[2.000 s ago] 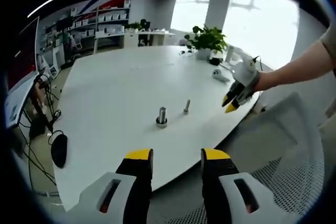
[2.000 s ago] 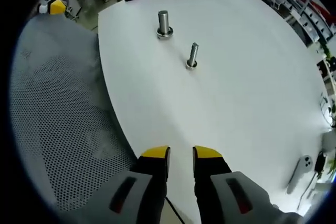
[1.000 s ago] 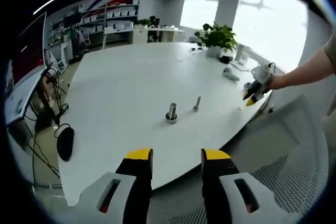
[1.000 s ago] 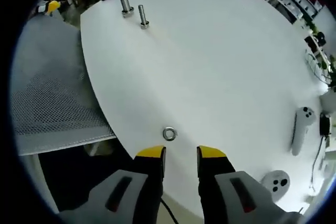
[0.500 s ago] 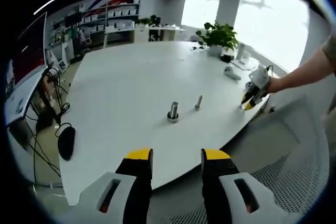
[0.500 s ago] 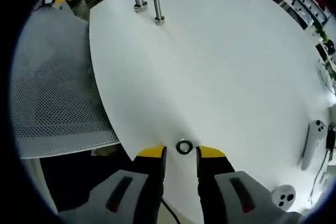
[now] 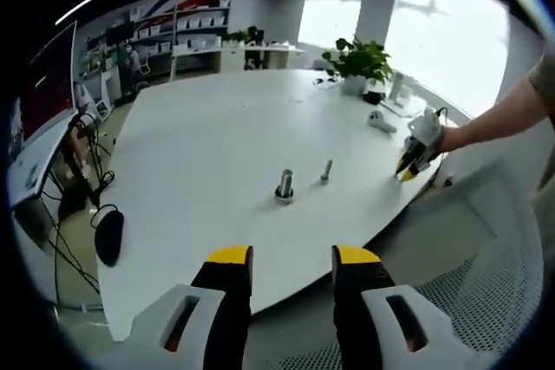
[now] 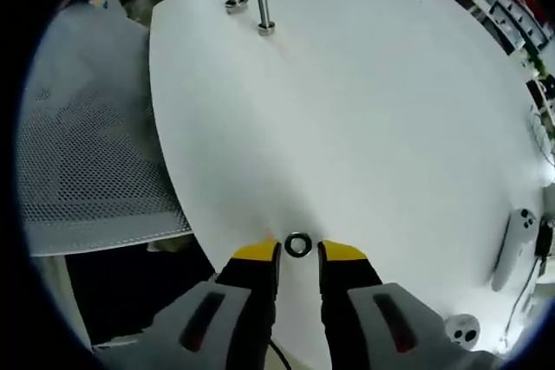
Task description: Place the washer onto the threaded stud by aligning its center hole with the stud, sliding it down to the base, and recovering from edge contact or off-axis alignment until the washer reaches the visible bottom stop.
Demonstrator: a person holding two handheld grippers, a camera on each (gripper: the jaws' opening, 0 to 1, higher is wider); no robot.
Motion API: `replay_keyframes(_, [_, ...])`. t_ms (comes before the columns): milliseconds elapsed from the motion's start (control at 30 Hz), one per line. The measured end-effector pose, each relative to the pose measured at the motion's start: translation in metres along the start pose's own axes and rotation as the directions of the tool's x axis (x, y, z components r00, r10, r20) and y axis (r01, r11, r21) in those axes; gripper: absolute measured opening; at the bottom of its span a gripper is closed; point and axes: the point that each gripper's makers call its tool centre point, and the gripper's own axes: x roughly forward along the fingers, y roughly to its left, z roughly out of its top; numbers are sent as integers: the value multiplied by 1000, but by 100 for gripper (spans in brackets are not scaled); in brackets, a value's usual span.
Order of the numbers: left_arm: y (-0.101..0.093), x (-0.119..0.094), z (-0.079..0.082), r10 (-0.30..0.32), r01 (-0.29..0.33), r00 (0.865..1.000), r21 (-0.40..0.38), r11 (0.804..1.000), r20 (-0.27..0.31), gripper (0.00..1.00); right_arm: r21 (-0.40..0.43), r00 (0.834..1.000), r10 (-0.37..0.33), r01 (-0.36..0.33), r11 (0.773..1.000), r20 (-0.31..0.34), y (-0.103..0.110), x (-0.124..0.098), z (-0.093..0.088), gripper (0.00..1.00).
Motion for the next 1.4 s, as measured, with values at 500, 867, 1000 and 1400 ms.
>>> replay_keyframes(500, [2, 0, 0, 6, -6, 1000, -1, 1000, 1, 34, -132, 996, 42, -52, 990, -78, 1, 0, -5, 17])
replay_keyframes(867, [2, -1, 0, 10, -10, 1000, -1, 1000, -4, 34, -101, 991, 25, -38, 994, -132, -2, 1, -3, 15])
replay_keyframes(1000, [2, 0, -1, 12, -12, 1000, -2, 1000, -7, 34, -108, 988, 14, -31, 994, -155, -1, 1, -3, 14])
replay_keyframes(1400, [-1, -1, 0, 11, -11, 1000, -2, 1000, -3, 34, 76, 994, 22, -14, 997, -108, -4, 0, -3, 13])
